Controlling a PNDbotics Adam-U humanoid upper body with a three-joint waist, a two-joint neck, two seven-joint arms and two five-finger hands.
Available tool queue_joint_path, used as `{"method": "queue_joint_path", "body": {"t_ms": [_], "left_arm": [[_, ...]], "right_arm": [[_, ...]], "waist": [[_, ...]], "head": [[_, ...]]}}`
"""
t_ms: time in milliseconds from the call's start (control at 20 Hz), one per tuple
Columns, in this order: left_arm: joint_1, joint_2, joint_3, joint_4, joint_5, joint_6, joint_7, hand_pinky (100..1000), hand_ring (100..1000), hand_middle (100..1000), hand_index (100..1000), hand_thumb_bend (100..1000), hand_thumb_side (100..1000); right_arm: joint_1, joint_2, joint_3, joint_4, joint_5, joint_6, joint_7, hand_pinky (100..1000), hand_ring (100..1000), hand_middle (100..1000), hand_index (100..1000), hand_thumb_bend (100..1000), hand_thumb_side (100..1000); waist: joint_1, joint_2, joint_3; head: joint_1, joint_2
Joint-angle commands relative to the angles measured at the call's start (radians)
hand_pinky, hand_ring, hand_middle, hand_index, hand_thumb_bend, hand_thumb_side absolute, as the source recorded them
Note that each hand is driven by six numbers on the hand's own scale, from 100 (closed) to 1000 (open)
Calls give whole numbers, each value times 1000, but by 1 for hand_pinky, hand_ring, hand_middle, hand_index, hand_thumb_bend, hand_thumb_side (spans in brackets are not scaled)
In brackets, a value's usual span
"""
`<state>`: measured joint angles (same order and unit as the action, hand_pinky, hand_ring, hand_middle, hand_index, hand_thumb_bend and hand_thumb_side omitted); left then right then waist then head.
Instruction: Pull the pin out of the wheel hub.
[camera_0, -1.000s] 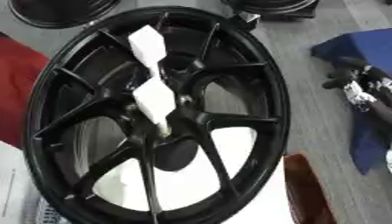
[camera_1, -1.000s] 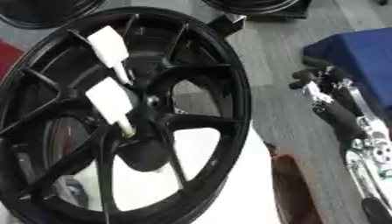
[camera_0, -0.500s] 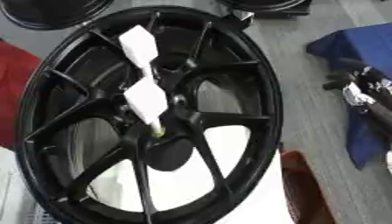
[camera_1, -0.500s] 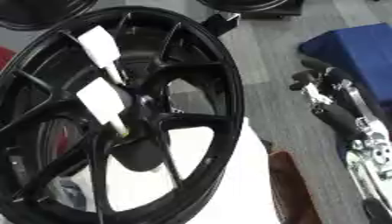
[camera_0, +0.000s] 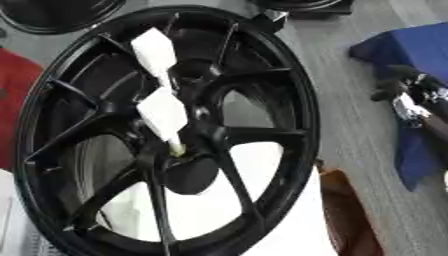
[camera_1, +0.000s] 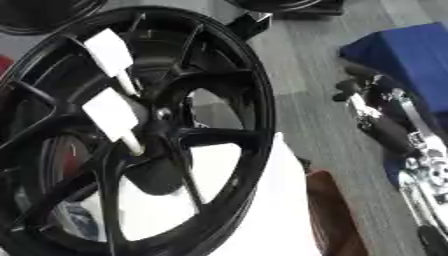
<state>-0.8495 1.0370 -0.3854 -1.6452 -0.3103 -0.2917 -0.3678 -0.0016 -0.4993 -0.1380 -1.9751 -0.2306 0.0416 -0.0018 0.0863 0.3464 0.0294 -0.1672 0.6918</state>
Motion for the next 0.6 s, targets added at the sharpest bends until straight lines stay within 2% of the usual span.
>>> {"method": "queue_joint_path", "body": {"t_ms": [50, 600], "left_arm": [[-62, -24, -29, 33, -42, -23, -45, 788, 729, 665, 791, 465, 523], [-292, -250, -107, 231, -135, -104, -187, 789, 734, 676, 791, 491, 491]], "right_arm": [[1, -31, 0, -25, 2, 0, 6, 942, 690, 673, 847, 100, 423], [3, -29, 5, -24, -4, 6, 13, 941, 689, 673, 847, 100, 427]], "waist": [[-3, -28, -4], [3, -40, -16]], "head": [[9, -3], [27, -7]]}}
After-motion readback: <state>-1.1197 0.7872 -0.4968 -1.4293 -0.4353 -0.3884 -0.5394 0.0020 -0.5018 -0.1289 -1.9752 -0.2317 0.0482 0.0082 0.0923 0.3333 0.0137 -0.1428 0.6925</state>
